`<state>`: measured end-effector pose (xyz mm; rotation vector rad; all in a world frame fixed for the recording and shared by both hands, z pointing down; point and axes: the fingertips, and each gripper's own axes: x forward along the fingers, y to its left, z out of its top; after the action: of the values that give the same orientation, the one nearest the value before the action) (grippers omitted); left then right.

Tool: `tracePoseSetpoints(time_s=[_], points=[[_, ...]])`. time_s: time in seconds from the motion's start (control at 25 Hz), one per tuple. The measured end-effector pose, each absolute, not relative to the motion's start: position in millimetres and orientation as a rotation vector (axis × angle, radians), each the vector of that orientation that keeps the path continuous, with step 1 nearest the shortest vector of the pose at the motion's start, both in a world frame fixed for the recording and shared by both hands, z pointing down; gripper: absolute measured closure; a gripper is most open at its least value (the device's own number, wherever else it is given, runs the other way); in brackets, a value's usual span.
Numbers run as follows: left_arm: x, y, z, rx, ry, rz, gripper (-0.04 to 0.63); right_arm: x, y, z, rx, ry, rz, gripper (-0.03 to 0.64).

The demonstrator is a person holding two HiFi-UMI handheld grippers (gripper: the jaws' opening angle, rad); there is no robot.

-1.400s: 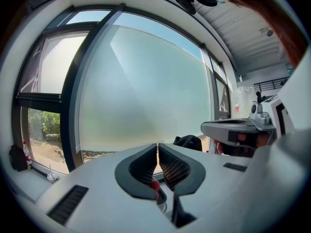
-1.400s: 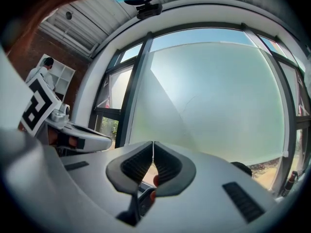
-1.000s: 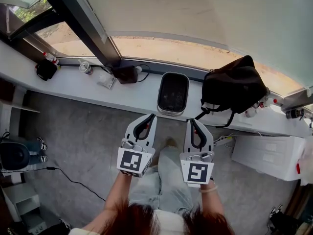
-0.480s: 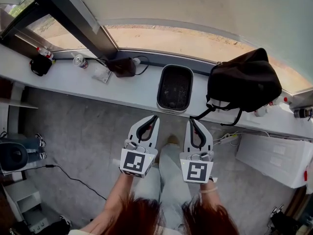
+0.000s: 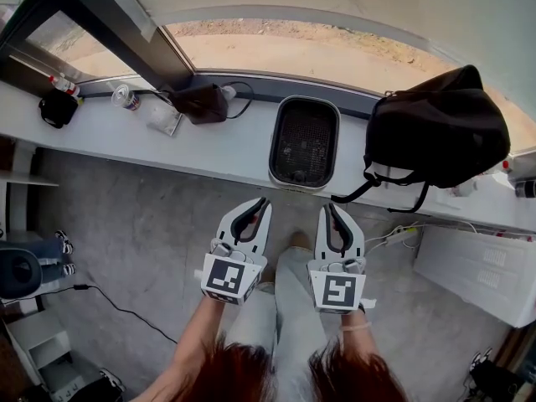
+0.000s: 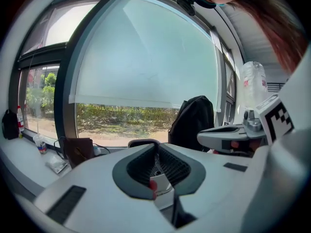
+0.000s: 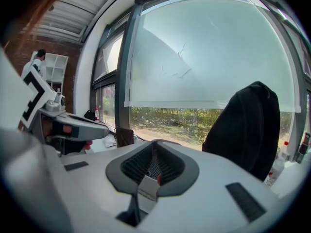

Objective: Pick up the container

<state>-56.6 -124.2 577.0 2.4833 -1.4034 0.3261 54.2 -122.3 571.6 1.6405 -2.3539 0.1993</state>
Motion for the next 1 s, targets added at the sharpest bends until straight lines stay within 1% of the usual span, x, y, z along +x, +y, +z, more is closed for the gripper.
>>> tracePoseSetpoints(time_s=[0.4, 0.44, 0.48, 0.72, 0.88, 1.0], points=[[-63, -134, 651, 2.441, -1.361, 0.364, 0.569, 48, -128, 645, 1.616, -2.292, 0.275, 0.586], [-63, -136, 658, 2.437, -1.356, 0.364, 0.560, 48, -129, 654, 1.609, -2.296, 0.293, 0.565], [-63, -138, 664, 2.434, -1.353, 0.363, 0.548, 47, -129, 664, 1.598, -2.301, 0.307, 0.529], [-62, -146, 709, 2.421, -1.321, 0.395, 0.522, 50, -139, 711, 1.572, -2.291, 0.321, 0.520], [-61, -150, 739, 2.394, -1.305, 0.416, 0.491, 54, -146, 741, 1.564, -2.272, 0.348, 0.495], [-58, -152, 761, 2.381, -1.280, 0.435, 0.482, 59, -148, 764, 1.560, -2.245, 0.394, 0.475]])
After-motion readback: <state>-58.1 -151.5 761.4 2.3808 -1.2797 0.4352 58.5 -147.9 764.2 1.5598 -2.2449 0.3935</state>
